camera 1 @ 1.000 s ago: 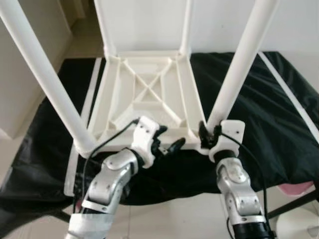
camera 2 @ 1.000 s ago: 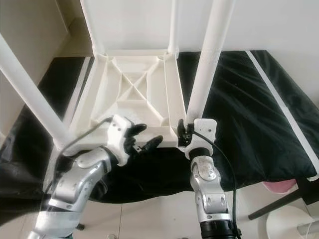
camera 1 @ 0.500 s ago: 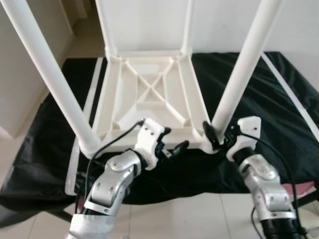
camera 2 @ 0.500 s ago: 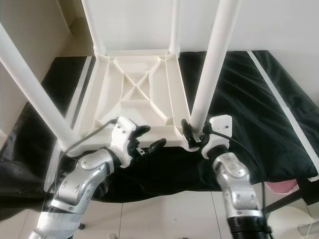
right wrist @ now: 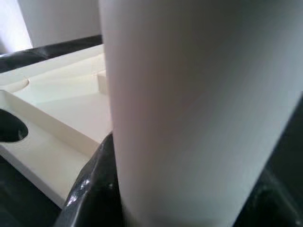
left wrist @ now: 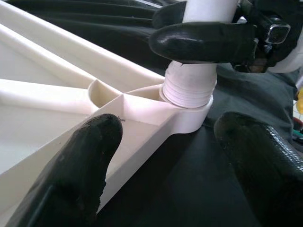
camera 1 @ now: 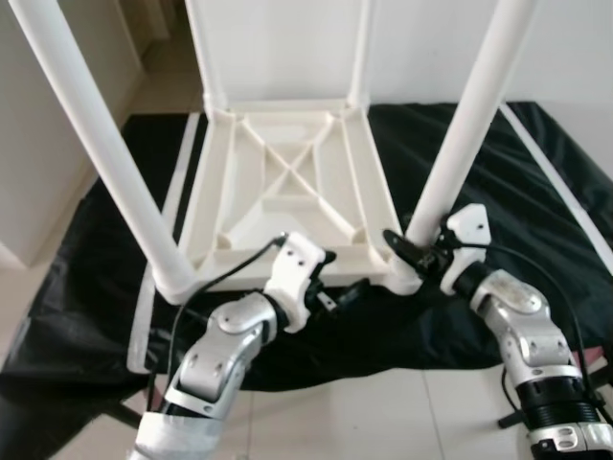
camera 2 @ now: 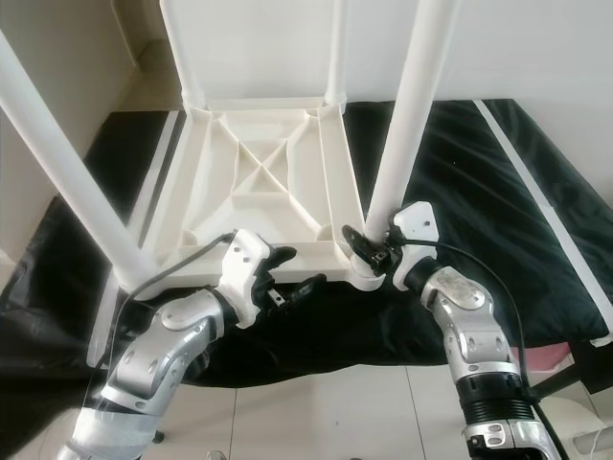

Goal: Building children table

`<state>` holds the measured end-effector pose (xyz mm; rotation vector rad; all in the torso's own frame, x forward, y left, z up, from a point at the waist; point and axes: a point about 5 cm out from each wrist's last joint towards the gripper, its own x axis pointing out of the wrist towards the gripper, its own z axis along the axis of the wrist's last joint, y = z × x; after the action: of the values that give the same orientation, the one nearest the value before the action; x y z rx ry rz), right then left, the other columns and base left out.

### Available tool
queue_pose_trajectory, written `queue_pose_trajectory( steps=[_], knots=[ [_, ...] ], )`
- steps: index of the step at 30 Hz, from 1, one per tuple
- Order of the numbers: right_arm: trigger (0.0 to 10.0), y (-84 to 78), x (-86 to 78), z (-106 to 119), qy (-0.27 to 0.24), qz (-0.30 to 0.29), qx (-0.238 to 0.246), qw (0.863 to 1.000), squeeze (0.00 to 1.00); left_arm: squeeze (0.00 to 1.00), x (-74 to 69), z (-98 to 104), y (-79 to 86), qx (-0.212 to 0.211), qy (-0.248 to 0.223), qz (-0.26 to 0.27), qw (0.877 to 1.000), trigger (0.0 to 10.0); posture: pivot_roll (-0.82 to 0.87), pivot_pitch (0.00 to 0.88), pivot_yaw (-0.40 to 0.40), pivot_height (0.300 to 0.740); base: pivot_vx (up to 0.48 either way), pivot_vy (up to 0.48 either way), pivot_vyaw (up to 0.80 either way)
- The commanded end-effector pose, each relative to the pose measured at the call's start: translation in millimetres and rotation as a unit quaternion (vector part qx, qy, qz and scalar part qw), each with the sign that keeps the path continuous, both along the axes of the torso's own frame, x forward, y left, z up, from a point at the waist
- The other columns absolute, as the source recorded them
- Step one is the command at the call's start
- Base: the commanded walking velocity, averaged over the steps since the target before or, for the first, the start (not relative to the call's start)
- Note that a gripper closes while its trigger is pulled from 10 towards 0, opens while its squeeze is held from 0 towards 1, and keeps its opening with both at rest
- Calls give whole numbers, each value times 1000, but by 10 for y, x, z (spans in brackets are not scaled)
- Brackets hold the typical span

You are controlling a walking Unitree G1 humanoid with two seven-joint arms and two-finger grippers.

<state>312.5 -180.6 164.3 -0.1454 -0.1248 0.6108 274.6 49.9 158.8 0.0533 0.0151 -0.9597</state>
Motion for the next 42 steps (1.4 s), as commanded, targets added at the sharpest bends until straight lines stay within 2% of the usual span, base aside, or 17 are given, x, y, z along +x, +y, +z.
queue_pose_trajectory(
  steps=[1,6,7,8,13,15,16,18,22,23,25,26,29,31,33,38,42],
  knots=[
    [0,16,-22,-109,22,15,-10,1000,0,0,-56,7,-22,-1,-3,-35,999,10000,-54,38,4,740,0,0,0],
    [0,-36,-62,-203,42,9,-8,999,0,0,-65,2,-29,4,-9,-36,999,10000,-54,34,1,740,0,0,0],
    [2118,-51,-68,-217,46,-2,-7,999,0,0,-64,0,-26,4,-9,-35,999,10000,-54,37,1,740,0,0,0],
    [10000,-68,-58,-235,52,-29,-7,998,0,0,-62,-5,-23,4,-7,-35,999,10000,-54,37,1,740,0,0,0],
    [10000,-65,-44,-249,59,-69,0,996,0,0,-61,-10,-17,5,-6,-34,999,10000,-56,41,0,740,0,0,0],
    [10000,-37,-34,-268,69,-143,31,987,0,0,-78,-20,-24,5,-5,-36,999,10000,-58,42,2,740,0,0,0],
    [10000,-37,-34,-268,69,-143,31,987,0,0,-78,-20,-24,5,-5,-36,999,10000,-58,42,2,740,0,0,0],
    [10000,-30,-44,-321,92,-224,73,968,0,0,-95,-32,-37,4,-2,-39,999,10000,-60,42,2,740,0,0,0],
    [10000,24,-79,-344,90,-249,81,961,0,0,-96,-37,-41,4,-2,-39,999,10000,-60,43,1,740,0,0,0],
    [10000,94,-150,-399,96,-321,100,937,0,0,-103,-43,-37,5,-1,-40,999,10000,-62,44,1,740,0,0,0],
    [10000,94,-150,-399,96,-321,100,937,0,0,-103,-43,-37,5,-1,-40,999,10000,-62,44,1,740,0,0,0],
    [10000,97,-182,-420,94,-360,96,923,0,0,-102,-45,-36,7,-1,-41,999,10000,-61,46,1,740,0,0,0],
    [10000,99,-210,-461,105,-392,99,909,0,0,-100,-44,-35,6,-1,-41,999,10000,-62,45,1,740,0,0,0],
    [10000,99,-210,-461,105,-392,99,909,0,0,-100,-44,-35,6,-1,-41,999,10000,-62,45,1,740,0,0,0],
    [10000,142,-232,-502,121,-424,112,890,0,0,-99,-43,-37,5,-1,-41,999,10000,-58,44,2,740,0,0,0],
    [10000,211,-222,-480,123,-423,122,889,0,0,-103,-40,-46,4,0,-43,999,10000,-59,43,4,740,0,0,0],
    [10000,220,-208,-386,101,-404,135,899,0,0,-107,-46,-51,7,0,-47,999,10000,-61,41,7,740,0,0,0]
  ],
)
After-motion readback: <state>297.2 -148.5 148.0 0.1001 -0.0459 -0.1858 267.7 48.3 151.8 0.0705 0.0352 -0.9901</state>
